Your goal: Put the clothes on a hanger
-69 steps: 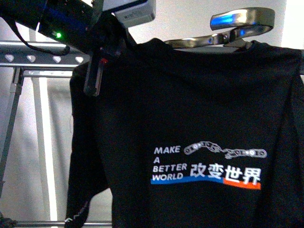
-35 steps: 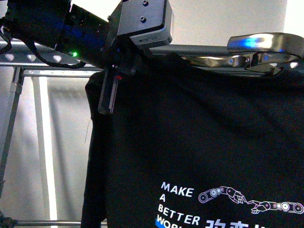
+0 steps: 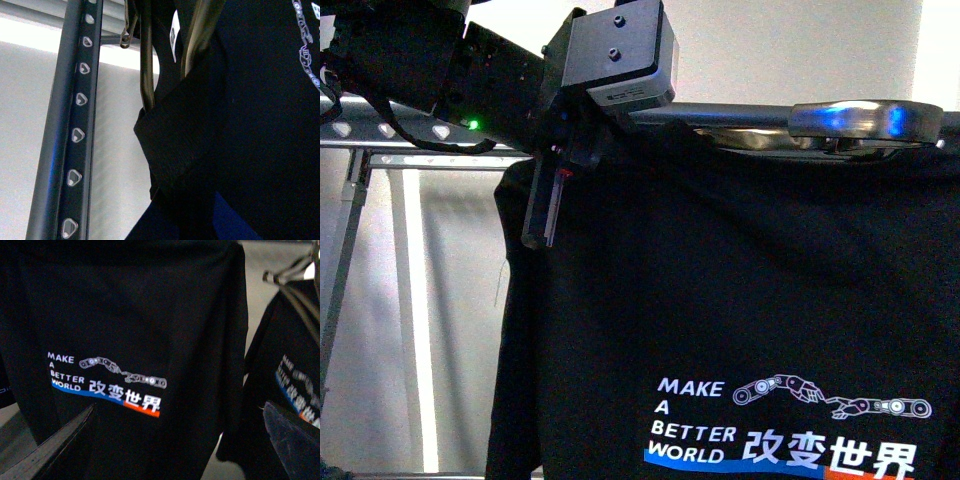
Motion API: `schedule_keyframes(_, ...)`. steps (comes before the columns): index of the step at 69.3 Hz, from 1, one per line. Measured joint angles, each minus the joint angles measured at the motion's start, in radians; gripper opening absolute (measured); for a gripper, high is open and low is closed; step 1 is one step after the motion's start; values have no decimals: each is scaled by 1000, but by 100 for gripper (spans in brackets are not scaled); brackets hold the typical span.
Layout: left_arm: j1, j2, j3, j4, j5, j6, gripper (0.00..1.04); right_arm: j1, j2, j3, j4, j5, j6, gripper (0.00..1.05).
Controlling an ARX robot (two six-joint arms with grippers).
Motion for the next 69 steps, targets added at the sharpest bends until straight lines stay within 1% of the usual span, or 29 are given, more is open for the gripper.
schedule_keyframes(1, 0, 0, 0, 0, 0, 0, 4, 8, 27, 23, 0, -11, -44, 97)
schedule_keyframes(3, 0, 0, 0, 0, 0, 0, 4, 17, 56, 45, 4, -18, -81, 97)
schedule_keyframes(4, 0, 0, 0, 0, 0, 0, 4, 26, 85, 64, 13, -24, -146, 97)
schedule_keyframes(5, 0, 0, 0, 0, 0, 0, 4, 30, 99, 73, 18, -25, -160, 97)
schedule_keyframes(8, 0, 0, 0, 0, 0, 0, 4, 45, 157, 115, 27, -34, -276, 97)
schedule_keyframes(11, -2, 0, 0, 0, 0, 0, 4, 64, 243, 177, 29, -38, -475, 97)
schedule_keyframes(16, -2, 0, 0, 0, 0, 1, 4, 81, 338, 258, -6, -38, -680, 97)
schedule_keyframes(17, -2, 0, 0, 0, 0, 1, 4, 84, 350, 270, -14, -38, -694, 97)
schedule_keyframes(19, -2, 0, 0, 0, 0, 1, 4, 91, 384, 304, -35, -31, -782, 97)
schedule_keyframes(22, -2, 0, 0, 0, -1, 1, 4, 101, 427, 349, -59, -19, -872, 97)
schedule_keyframes(28, -2, 0, 0, 0, -1, 1, 4, 120, 501, 438, -105, -3, -1006, 97)
schedule_keyframes(38, -2, 0, 0, 0, -1, 2, 4, 157, 597, 554, -152, 23, -1117, 97)
schedule_keyframes(45, -2, 0, 0, 0, -1, 2, 4, 188, 668, 632, -173, 66, -1146, 97)
schedule_keyframes(59, -2, 0, 0, 0, -1, 2, 4, 241, 799, 766, -193, 134, -1146, 97)
schedule_keyframes(69, -2, 0, 0, 0, -1, 2, 4, 271, 935, 913, -194, 185, -1122, 97)
